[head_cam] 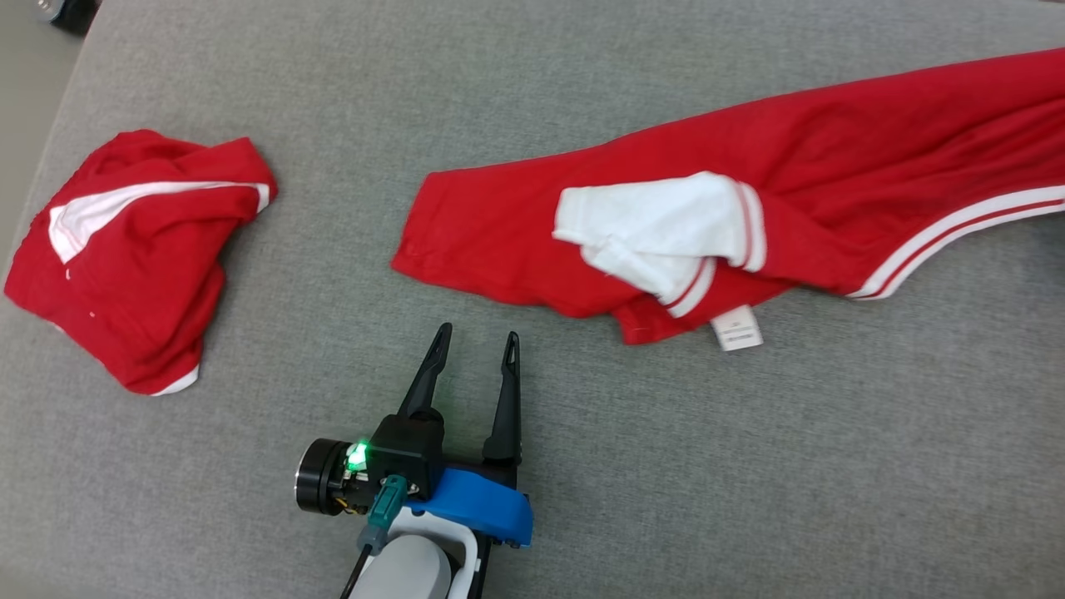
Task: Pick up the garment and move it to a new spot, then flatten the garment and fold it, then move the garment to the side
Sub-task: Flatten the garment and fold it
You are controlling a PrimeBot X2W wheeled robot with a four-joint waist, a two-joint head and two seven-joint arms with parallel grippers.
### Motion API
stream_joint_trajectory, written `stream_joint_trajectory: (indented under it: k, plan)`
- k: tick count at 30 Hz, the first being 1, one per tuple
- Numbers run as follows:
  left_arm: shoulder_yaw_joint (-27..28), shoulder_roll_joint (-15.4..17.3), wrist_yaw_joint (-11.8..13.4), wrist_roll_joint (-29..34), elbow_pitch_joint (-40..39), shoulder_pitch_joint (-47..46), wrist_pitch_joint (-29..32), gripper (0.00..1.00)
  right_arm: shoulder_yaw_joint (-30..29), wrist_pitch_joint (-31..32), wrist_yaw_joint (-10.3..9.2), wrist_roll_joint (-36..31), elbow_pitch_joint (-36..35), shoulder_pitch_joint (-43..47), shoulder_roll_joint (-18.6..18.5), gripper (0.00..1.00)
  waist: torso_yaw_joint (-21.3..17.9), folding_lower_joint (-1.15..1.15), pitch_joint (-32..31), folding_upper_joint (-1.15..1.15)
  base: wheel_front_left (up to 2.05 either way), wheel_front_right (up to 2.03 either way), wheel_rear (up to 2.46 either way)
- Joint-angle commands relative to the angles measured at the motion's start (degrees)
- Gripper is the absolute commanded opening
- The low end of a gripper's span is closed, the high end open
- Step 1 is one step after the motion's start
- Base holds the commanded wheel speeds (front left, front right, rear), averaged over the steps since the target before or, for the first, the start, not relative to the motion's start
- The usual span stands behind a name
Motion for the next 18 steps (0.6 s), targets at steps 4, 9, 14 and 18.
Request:
stream_joint_trajectory:
  k: [4, 9, 14, 18]
  plan:
    - [-0.67, -0.04, 0.79, -0.48, -0.48, -1.12, -0.16, 1.0, -0.74, -0.09, -0.09, -1.43, 3.08, -4.08, 0.63, 1.0, 1.62, -0.01, 1.01, 0.0, 0.0, 0.0, 0.0]
    - [0.15, -0.04, 1.11, -0.45, -0.02, -0.17, -0.16, 1.0, -2.42, -0.14, -0.07, -3.74, -1.72, -3.62, 4.13, 1.0, 0.74, -0.01, 0.15, 0.0, 0.0, 0.0, 0.0]
    - [1.22, -0.03, 0.89, -0.61, 0.25, 0.06, -0.16, 1.0, 1.5, -0.13, -0.06, -2.61, -14.35, 2.19, 7.42, 1.0, -0.48, -0.01, -1.16, 0.0, 0.0, 0.0, 0.0]
    - [1.59, -0.03, 0.65, -0.69, 0.22, 0.03, -0.16, 1.0, 7.92, -0.14, -0.06, 0.11, -22.96, 7.57, 8.65, 1.0, -0.92, -0.01, -1.98, 0.0, 0.0, 0.0, 0.0]
